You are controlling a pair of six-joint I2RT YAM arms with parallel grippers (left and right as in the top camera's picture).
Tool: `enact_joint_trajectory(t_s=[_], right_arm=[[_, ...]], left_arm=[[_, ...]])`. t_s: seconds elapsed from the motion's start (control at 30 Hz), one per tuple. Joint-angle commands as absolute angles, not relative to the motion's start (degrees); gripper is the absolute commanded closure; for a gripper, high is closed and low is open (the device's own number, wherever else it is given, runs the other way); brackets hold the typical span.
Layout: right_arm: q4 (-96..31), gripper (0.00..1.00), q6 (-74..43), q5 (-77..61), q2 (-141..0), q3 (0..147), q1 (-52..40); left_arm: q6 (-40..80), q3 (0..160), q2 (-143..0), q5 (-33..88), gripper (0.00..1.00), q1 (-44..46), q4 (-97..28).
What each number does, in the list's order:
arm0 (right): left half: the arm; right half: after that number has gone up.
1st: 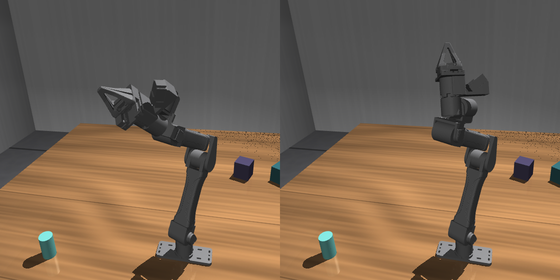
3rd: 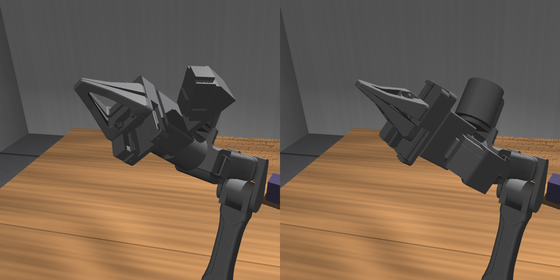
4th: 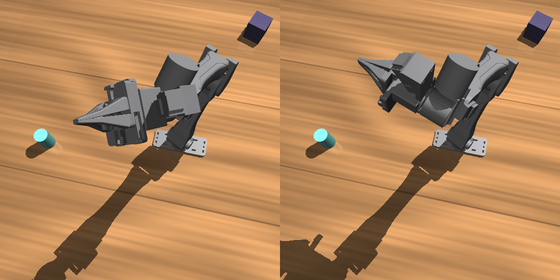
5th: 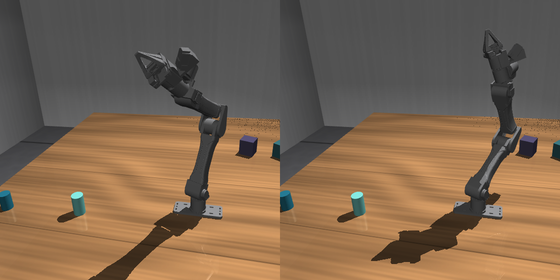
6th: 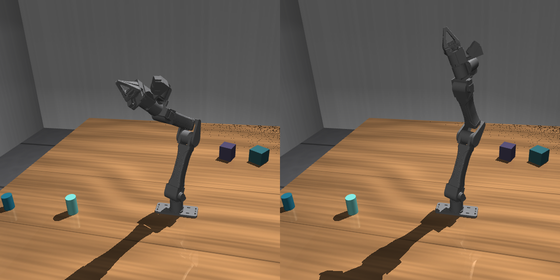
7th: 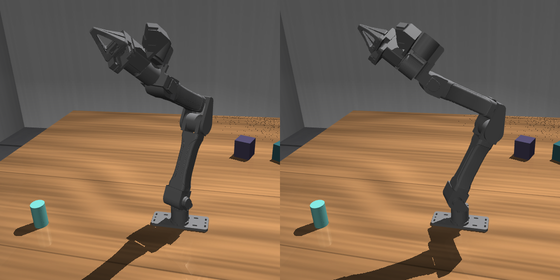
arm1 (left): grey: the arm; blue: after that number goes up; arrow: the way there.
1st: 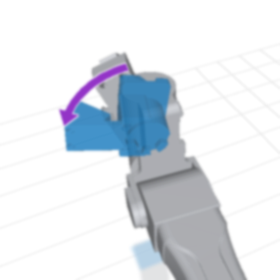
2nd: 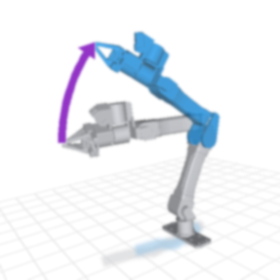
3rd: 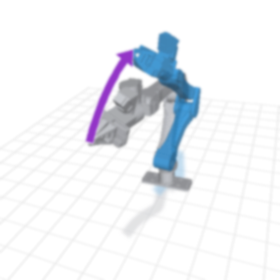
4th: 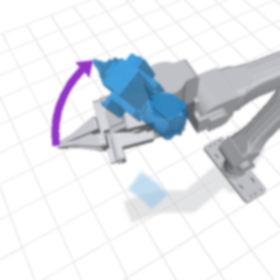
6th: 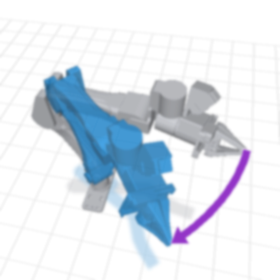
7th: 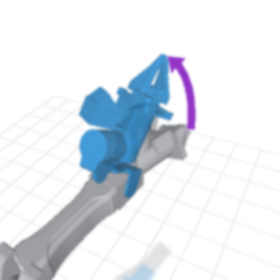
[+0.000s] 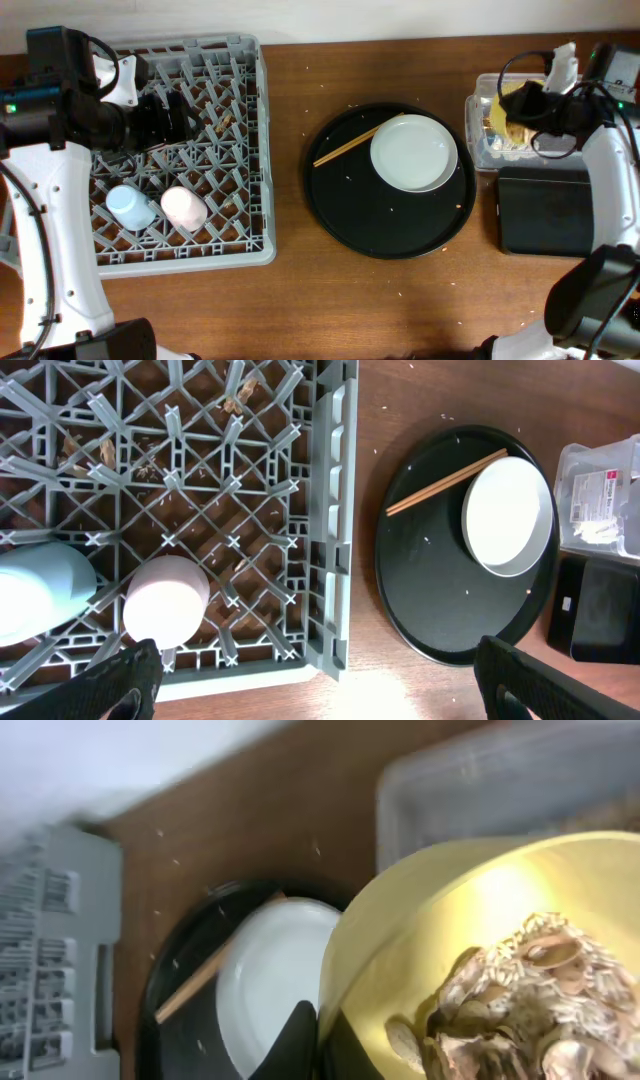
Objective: Sort waste into correct bins and load items into the dishwasher rack
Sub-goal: 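Lift the yellow bowl with the right gripper and dump food onto the black tray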
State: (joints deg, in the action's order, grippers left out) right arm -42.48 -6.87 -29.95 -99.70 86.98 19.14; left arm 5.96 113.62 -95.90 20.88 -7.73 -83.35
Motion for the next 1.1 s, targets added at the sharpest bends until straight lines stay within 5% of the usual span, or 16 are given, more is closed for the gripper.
enact_joint_trajectory(t_s=[0.0, 0.2, 0.5, 0.77, 1.07], right_arm=[[-47.51, 0.96, -8.45, -24.58, -98.65, 87.46, 19.38], [-60.66, 0.96, -11.49, -14.92, -97.76, 87.44, 19.59], [-67.31, 0.96, -10.81, -18.61, -97.10, 94.67, 20.38], [-80.49, 0.96, -11.46, -12.99, -97.06, 99.96, 30.59], [-60.75, 0.96, -12.67, -21.08, -97.12, 77.12, 34.15]], left_arm=[[4.84, 114.10, -95.77, 21.65, 0.01, -7.66, -83.22], [4.84, 114.10, -95.77, 21.65, 0.01, -7.66, -83.22], [4.84, 114.10, -95.77, 21.65, 0.01, -7.66, -83.22], [4.84, 114.10, -95.77, 21.65, 0.01, -7.66, -83.22], [4.84, 114.10, -95.77, 21.65, 0.01, -7.66, -83.22]])
